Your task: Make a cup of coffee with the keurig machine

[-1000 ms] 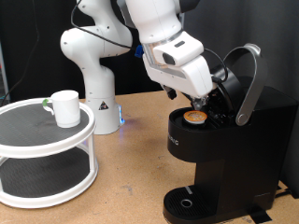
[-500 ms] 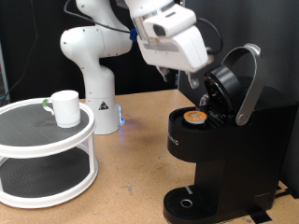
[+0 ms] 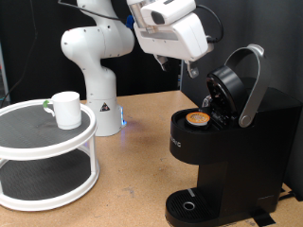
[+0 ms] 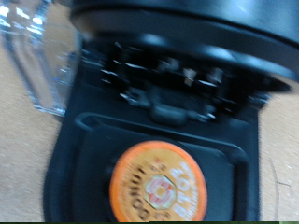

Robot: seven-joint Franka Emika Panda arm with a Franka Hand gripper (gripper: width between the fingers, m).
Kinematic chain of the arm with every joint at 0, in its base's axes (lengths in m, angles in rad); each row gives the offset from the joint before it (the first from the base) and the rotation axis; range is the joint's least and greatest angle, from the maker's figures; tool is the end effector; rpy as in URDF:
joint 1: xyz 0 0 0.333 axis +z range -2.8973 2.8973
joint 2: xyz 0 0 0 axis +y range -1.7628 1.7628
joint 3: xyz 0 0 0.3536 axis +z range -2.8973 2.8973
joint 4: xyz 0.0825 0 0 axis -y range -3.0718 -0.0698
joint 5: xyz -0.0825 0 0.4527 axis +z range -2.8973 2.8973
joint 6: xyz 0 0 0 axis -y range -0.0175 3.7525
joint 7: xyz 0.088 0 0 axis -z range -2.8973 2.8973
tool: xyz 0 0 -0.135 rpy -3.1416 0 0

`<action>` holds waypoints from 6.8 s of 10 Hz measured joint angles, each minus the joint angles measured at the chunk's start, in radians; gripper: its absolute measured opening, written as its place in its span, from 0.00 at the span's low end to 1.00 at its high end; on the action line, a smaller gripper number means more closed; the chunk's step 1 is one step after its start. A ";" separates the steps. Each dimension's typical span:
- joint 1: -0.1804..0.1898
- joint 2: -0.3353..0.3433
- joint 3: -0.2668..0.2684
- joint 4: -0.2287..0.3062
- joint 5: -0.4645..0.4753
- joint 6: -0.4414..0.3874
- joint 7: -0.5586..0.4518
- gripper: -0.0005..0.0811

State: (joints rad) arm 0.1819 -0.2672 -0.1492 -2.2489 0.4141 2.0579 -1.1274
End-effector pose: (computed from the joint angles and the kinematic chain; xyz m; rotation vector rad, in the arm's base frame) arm 0.5338 0.0464 0.4684 -2.4699 -1.3185 -0.3864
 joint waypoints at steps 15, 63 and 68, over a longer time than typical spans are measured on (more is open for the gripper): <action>0.003 -0.009 -0.008 0.168 0.163 -0.085 0.276 0.99; -0.064 0.099 0.090 0.106 -0.099 -0.082 0.185 0.01; -0.073 0.102 0.080 0.000 -0.113 0.020 0.147 0.01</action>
State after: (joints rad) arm 0.1090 -0.1656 -0.0696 -2.2485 0.3007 2.0784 -0.9806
